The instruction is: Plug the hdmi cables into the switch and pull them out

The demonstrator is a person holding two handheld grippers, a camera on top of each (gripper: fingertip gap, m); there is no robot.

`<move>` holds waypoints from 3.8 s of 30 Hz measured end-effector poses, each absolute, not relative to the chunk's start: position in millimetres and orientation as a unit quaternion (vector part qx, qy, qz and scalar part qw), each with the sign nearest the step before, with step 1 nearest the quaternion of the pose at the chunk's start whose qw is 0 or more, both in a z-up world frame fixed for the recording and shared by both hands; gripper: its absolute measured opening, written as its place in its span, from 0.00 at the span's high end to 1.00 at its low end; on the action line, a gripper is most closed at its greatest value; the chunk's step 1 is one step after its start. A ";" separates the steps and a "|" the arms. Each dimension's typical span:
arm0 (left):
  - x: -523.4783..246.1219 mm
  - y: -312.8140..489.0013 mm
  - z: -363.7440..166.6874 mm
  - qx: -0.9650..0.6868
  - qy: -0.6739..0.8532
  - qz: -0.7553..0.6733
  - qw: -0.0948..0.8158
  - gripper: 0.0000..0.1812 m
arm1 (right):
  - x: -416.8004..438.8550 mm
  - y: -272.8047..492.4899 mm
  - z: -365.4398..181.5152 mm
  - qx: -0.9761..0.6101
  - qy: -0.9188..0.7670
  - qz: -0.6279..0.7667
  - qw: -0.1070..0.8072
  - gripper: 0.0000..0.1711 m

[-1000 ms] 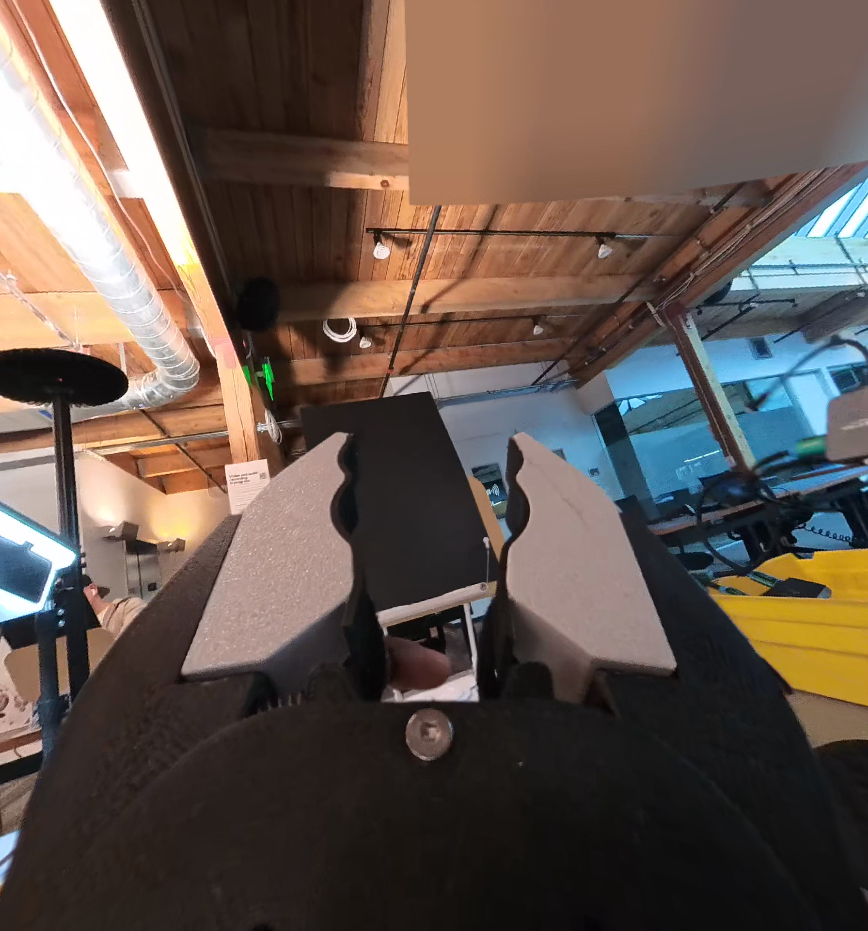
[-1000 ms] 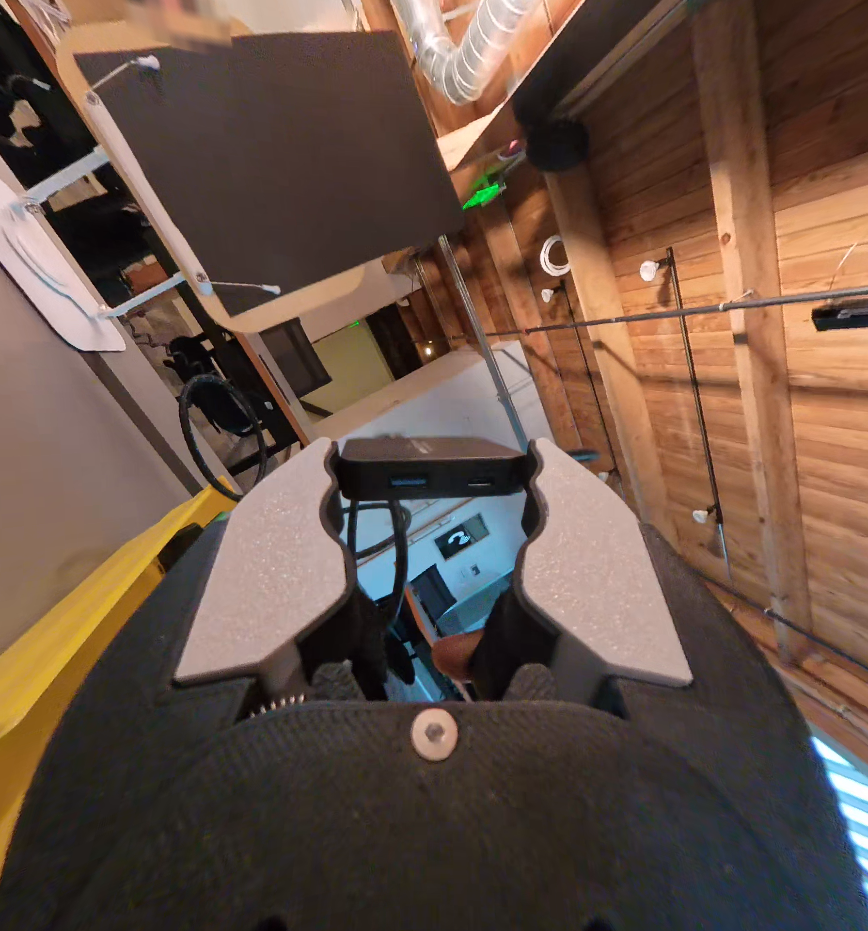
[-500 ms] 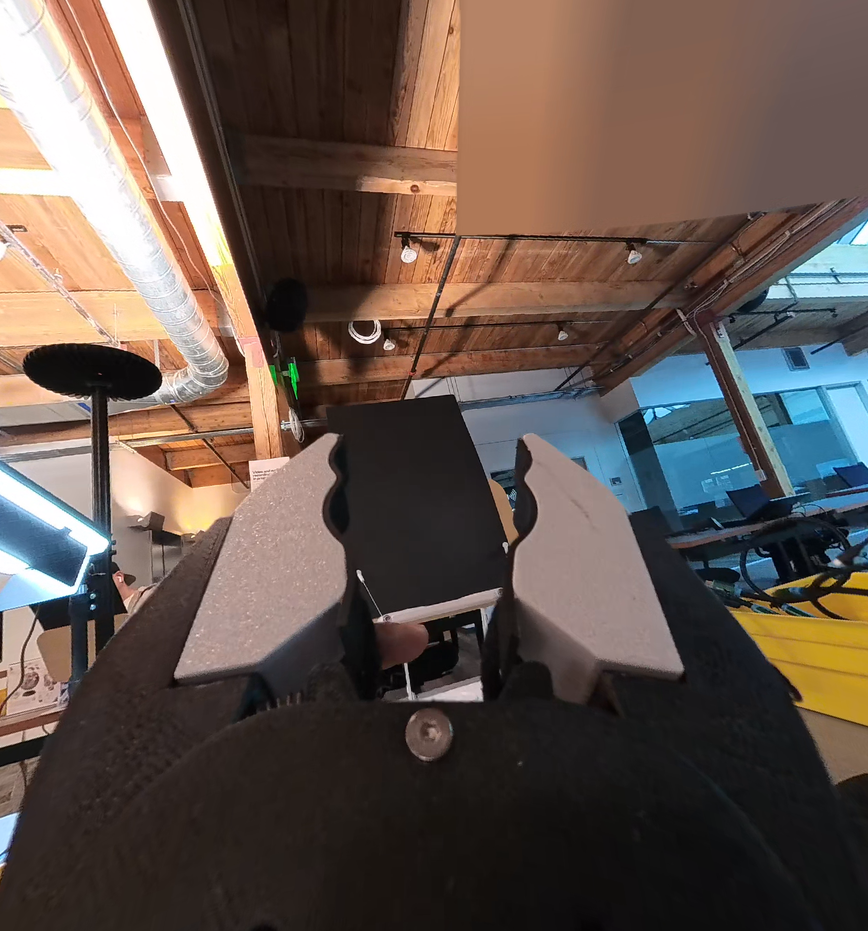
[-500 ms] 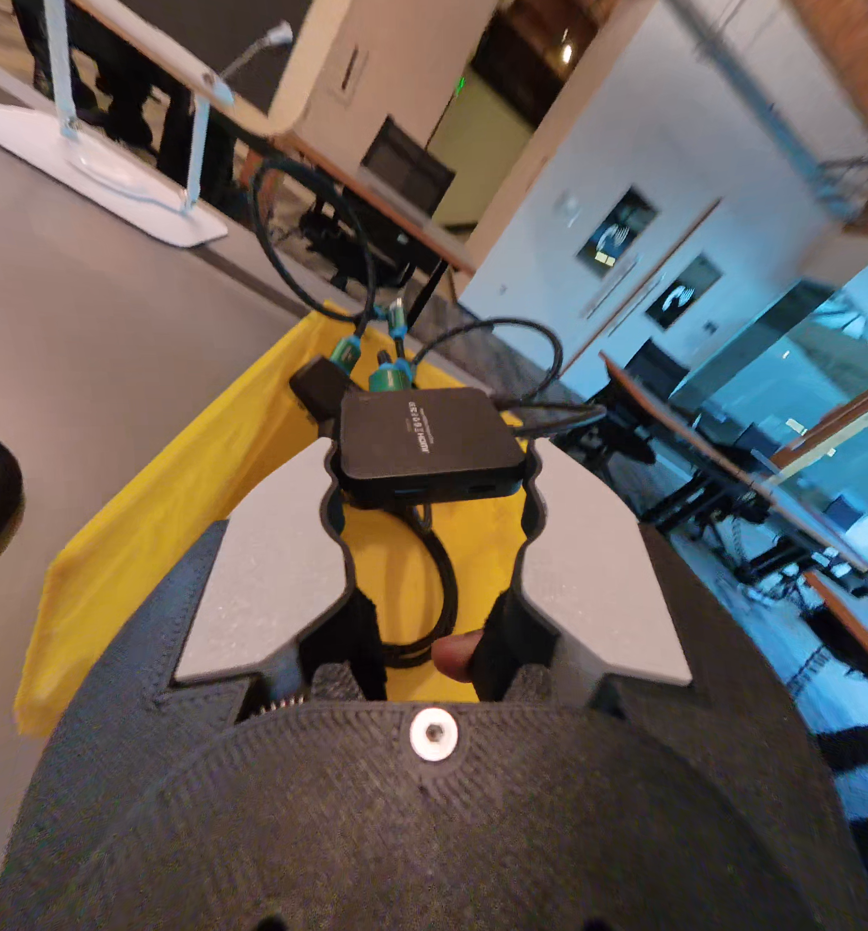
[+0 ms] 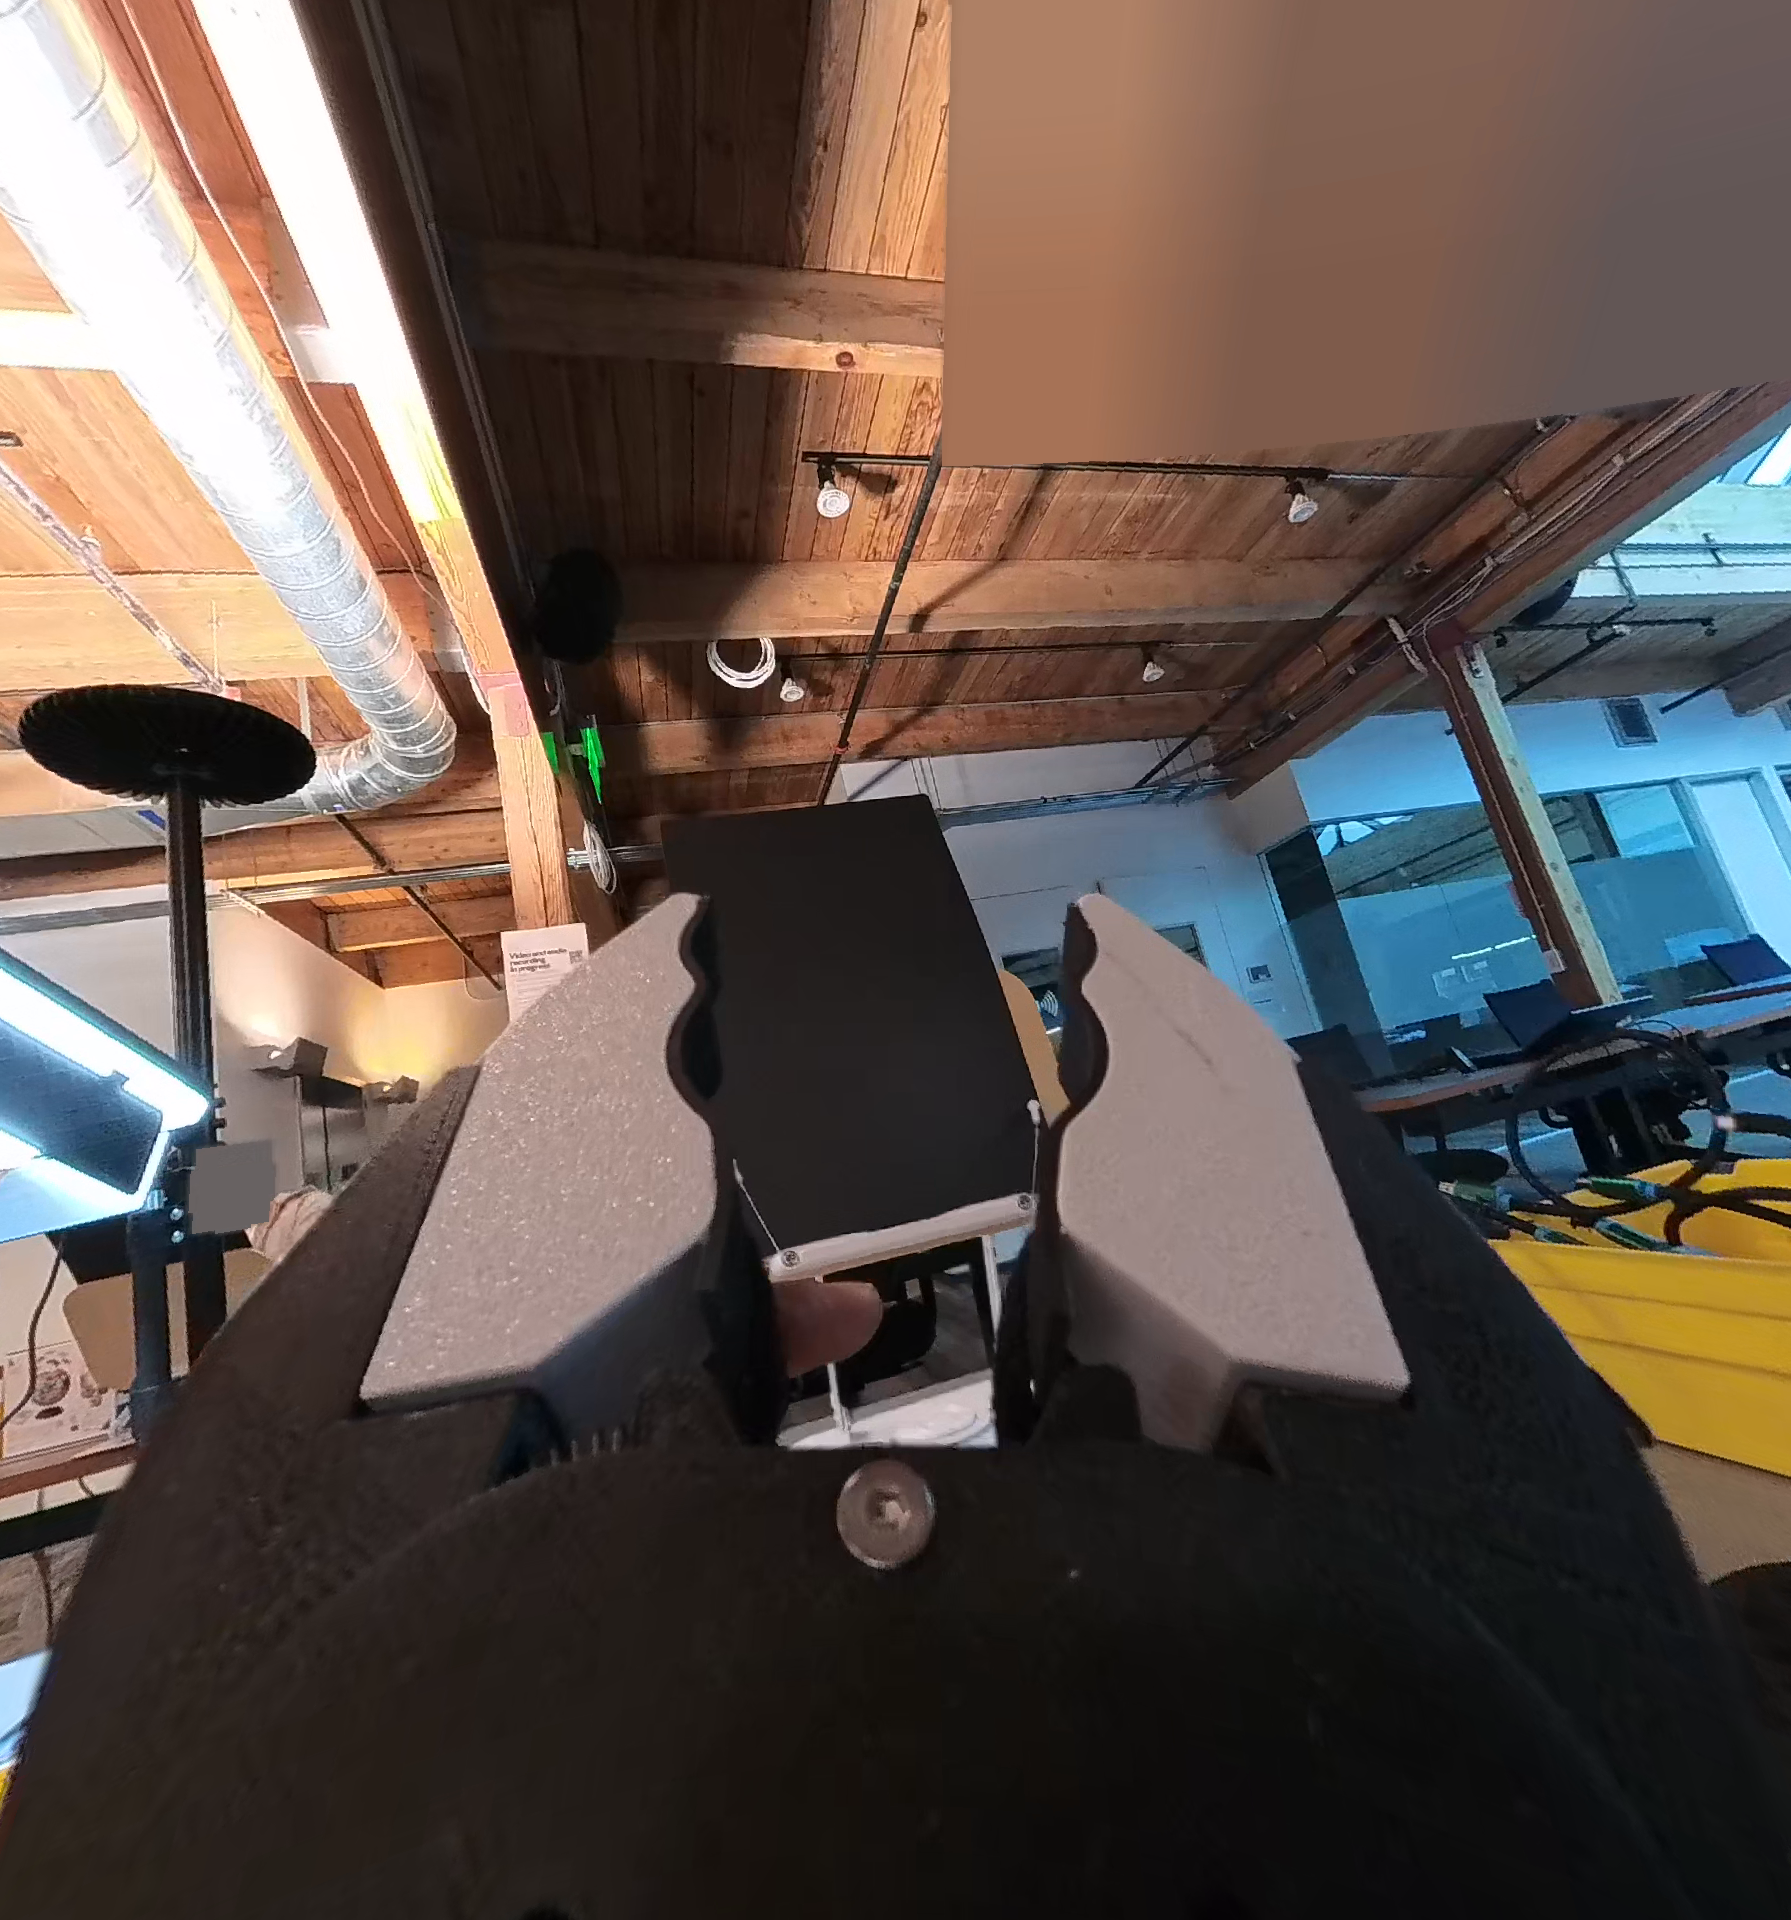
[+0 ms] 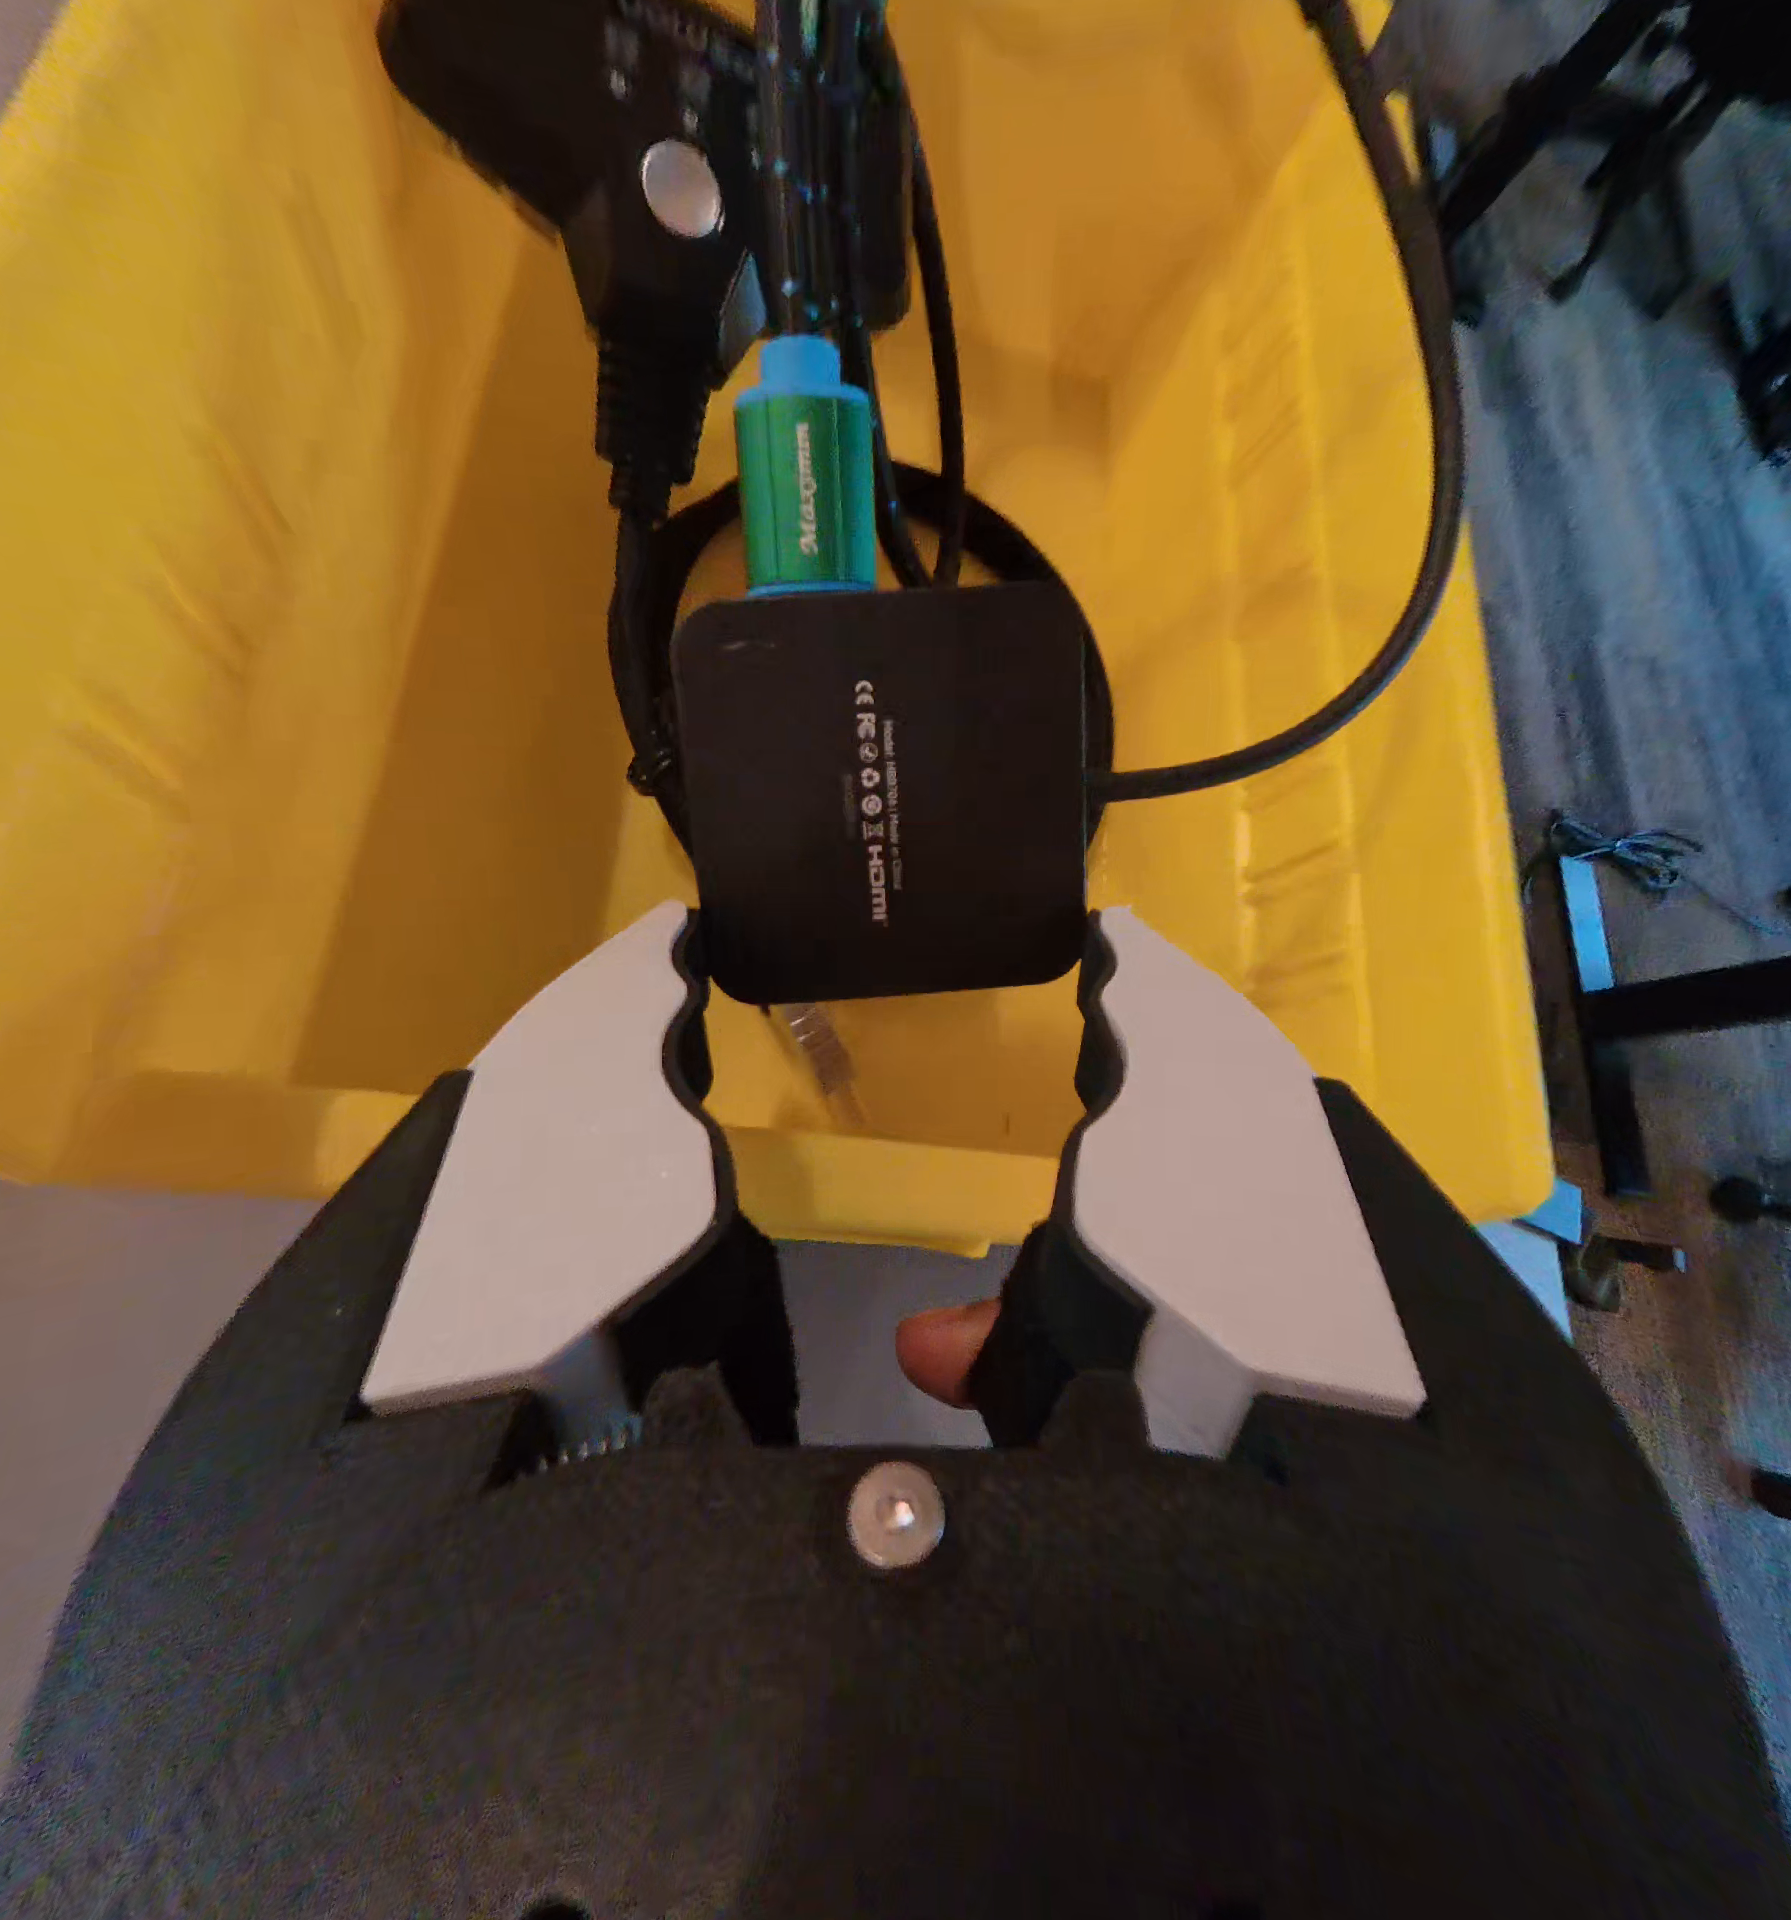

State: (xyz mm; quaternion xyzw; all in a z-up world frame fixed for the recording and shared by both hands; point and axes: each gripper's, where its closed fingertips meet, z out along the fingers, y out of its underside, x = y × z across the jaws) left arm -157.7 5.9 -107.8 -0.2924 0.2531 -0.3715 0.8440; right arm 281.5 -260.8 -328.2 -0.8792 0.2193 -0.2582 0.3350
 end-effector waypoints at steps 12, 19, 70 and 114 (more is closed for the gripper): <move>-161.4 19.0 -109.2 -0.342 0.298 -0.357 0.816 0.65 | 267.4 -247.0 -281.7 -0.835 0.178 -0.274 0.443 0.53; -195.2 26.2 -88.7 -0.347 0.295 -0.336 0.824 0.30 | 187.3 -211.9 -287.3 -0.885 0.039 -0.111 0.450 0.48; -398.5 115.6 -126.0 -0.508 0.145 -0.130 0.839 0.41 | -72.2 150.6 -335.9 -0.886 -0.233 -0.067 0.396 0.78; -399.7 183.3 -315.7 -0.784 0.225 -0.155 0.558 0.74 | -251.6 66.2 -308.0 -0.785 -0.277 0.220 0.509 0.44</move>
